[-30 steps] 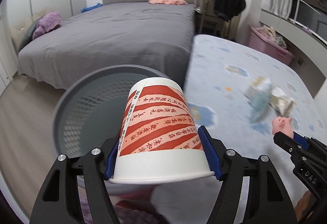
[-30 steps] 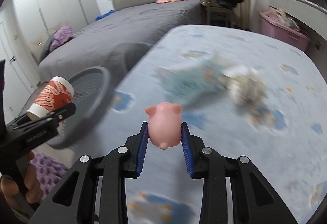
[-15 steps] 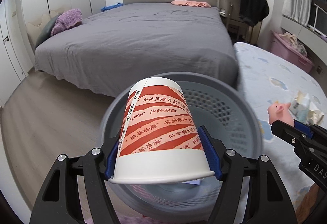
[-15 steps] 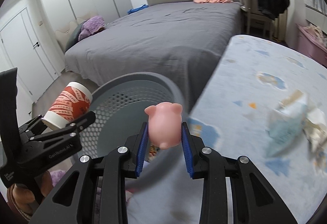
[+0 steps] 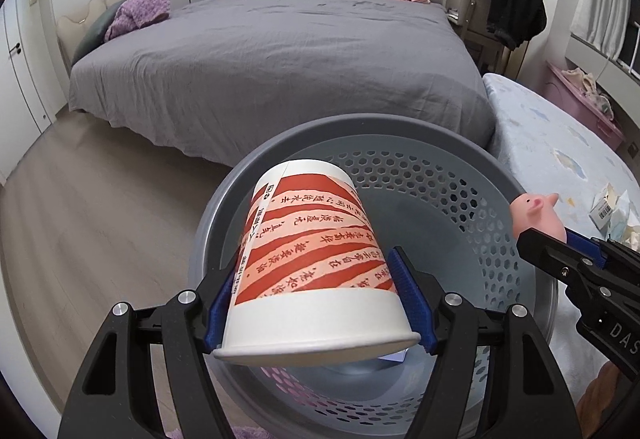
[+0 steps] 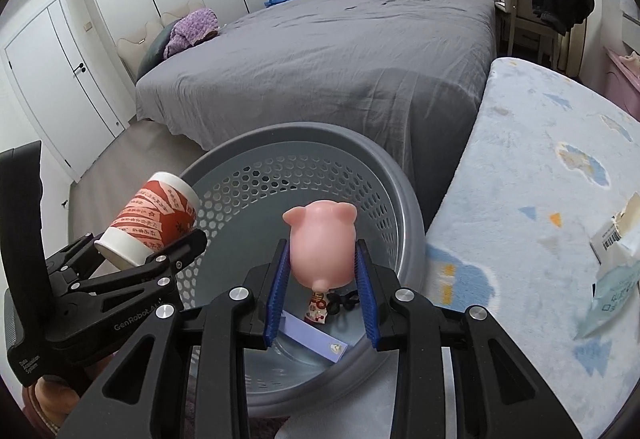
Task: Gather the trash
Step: 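Open both grippers to drop the cup and pig into the basket, then move both open grippers back over the table toward the remaining items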
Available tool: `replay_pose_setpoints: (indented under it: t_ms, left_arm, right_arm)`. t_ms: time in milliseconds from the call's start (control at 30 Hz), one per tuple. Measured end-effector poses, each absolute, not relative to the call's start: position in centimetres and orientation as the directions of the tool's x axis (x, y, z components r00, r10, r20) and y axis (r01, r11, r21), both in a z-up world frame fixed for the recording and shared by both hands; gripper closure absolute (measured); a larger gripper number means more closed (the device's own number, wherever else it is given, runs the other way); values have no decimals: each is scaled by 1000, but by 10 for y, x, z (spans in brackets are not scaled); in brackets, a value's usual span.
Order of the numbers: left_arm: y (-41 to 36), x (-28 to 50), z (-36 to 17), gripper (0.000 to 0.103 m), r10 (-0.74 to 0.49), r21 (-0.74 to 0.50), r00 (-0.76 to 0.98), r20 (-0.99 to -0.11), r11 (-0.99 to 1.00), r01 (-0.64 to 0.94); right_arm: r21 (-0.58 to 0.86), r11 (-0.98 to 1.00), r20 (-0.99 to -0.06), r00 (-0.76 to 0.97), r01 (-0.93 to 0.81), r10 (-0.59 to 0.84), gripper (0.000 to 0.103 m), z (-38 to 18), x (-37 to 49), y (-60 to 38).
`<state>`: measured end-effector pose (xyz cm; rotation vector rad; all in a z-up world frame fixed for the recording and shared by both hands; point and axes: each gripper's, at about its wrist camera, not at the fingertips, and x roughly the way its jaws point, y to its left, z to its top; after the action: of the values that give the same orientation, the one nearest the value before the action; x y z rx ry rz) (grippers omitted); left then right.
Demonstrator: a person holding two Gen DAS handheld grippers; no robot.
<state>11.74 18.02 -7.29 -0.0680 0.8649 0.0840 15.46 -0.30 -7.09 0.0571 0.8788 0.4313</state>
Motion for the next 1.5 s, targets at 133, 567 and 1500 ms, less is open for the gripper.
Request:
replay_pose_setpoints:
  t_ms: [133,567,1500]
  left_arm:
    - [183,116,-73,27,54,-26,649,-759,993,-113]
    - [186,113,-72,27,67,-26,654,-753,991,-132]
    - [180,103,-68,23,93,3,669,-737,991,-134]
  right_arm:
    - [211,918,-729,571,-336,377,62,-70,152,-4]
    - [202,922,-723,585,-332,369,59,-67,148,-5]
    - [196,930,-740,576,-310,348,59,-64,130,-17]
